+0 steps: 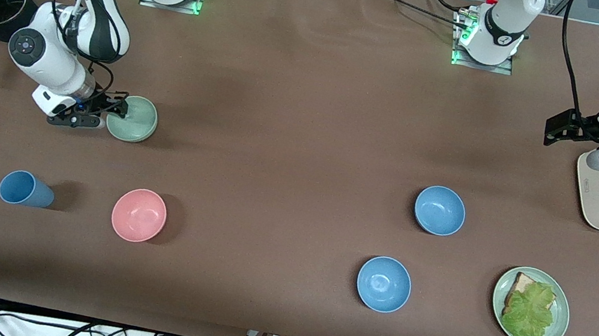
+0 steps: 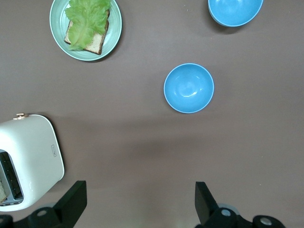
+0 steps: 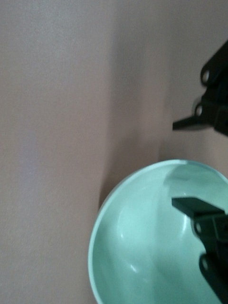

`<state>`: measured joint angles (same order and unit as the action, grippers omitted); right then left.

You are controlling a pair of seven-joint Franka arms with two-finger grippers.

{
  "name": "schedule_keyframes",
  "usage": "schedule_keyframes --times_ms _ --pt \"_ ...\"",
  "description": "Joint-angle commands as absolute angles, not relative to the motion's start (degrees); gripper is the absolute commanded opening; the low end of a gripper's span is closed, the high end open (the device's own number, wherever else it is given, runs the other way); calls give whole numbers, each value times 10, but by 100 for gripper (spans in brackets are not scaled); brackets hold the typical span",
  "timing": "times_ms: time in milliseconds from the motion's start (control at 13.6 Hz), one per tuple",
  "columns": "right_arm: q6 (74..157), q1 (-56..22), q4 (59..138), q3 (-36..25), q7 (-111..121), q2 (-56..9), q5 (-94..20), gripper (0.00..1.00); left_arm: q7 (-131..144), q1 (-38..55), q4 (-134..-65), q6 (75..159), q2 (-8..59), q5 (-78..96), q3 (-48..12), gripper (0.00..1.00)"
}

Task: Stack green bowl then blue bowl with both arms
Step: 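Close the right gripper on the green bowl's rim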

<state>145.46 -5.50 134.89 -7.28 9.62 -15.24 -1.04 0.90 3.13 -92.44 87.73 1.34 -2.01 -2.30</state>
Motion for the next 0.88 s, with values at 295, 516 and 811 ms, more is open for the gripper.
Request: schedule_keyframes --times_ms 295,516,811 --pt "1436 -51 1314 -68 106 -140 -18 0 4 30 -906 866 20 -23 -24 100" --pt "1401 -61 1259 -49 88 -141 -31 0 4 29 -906 866 20 -23 -24 100" --pt "1361 -94 1168 24 -34 -175 -47 0 4 29 -906 866 21 -23 -24 100"
